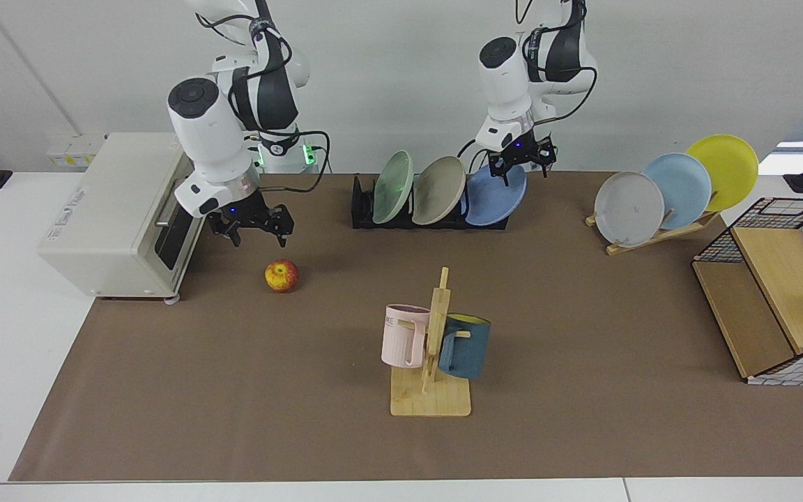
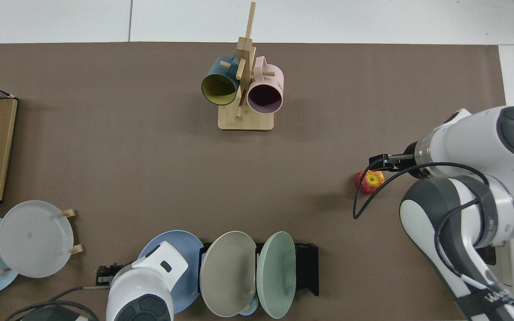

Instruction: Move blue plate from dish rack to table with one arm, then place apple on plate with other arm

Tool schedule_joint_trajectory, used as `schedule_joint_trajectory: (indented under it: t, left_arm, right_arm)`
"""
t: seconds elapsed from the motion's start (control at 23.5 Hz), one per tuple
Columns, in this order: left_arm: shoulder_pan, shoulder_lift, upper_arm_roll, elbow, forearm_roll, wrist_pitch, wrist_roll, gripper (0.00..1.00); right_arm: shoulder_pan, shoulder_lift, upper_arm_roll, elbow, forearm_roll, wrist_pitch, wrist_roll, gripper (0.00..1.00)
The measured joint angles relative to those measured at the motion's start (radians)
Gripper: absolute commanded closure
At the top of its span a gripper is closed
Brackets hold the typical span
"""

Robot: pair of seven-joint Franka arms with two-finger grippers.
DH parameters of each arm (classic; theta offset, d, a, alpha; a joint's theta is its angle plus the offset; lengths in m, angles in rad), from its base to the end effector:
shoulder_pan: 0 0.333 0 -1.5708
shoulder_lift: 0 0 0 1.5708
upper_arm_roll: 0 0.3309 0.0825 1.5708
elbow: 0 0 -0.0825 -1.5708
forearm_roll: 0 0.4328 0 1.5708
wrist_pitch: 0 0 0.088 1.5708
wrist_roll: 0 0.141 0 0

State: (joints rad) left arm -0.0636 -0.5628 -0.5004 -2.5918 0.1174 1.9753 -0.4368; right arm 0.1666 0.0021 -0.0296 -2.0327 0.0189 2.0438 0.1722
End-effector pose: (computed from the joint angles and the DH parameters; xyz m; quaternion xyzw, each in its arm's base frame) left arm 0.3532 -0.1905 0.3732 -0.9806 0.0481 -0.0293 0.1877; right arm 0.5906 0.0831 0.4036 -0.9997 0.0219 -0.0032 0.0090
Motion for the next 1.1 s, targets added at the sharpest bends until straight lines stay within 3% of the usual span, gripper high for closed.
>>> schedule_joint_trajectory:
  t: [0.13, 0.38, 0.42, 0.64, 0.68, 0.98, 1.02, 1.06, 1.1]
  left_arm:
    - [0.0, 0.003, -0.001, -0.004, 0.0, 0.001, 0.0, 0.26]
    - [0.0, 0.03, -0.003, -0.007, 0.0, 0.006, 0.0, 0.46]
    - [0.0, 0.033, -0.003, -0.007, 0.0, 0.009, 0.0, 0.51]
    - [-0.002, 0.043, -0.004, -0.007, 0.0, 0.011, 0.001, 0.96]
    - [-0.002, 0.045, -0.005, -0.007, 0.0, 0.011, 0.001, 1.0]
    - [-0.003, 0.033, -0.037, 0.016, 0.026, -0.015, -0.027, 1.0]
    - [-0.003, 0.031, -0.05, 0.027, 0.04, -0.033, -0.048, 1.0]
    - [-0.004, 0.031, -0.065, 0.04, 0.053, -0.054, -0.069, 1.0]
    - [-0.006, 0.031, -0.081, 0.054, 0.062, -0.077, -0.092, 1.0]
  right_arm:
    - [0.003, 0.022, 0.0, -0.044, 0.0, 0.06, 0.0, 0.0]
    - [0.003, 0.064, 0.0, -0.102, 0.0, 0.153, 0.0, 0.0]
    - [0.003, 0.071, 0.0, -0.11, 0.0, 0.166, 0.0, 0.0]
    - [0.003, 0.108, 0.0, -0.138, 0.0, 0.222, 0.0, 0.0]
    - [0.004, 0.117, 0.0, -0.144, 0.0, 0.238, 0.0, 0.0]
    - [0.022, 0.188, -0.001, -0.168, 0.0, 0.336, 0.014, 0.03]
    - [0.024, 0.197, -0.001, -0.168, 0.0, 0.341, 0.018, 0.25]
    - [0.025, 0.204, -0.001, -0.168, 0.0, 0.345, 0.019, 0.62]
    - [0.027, 0.211, -0.001, -0.168, 0.0, 0.348, 0.021, 0.87]
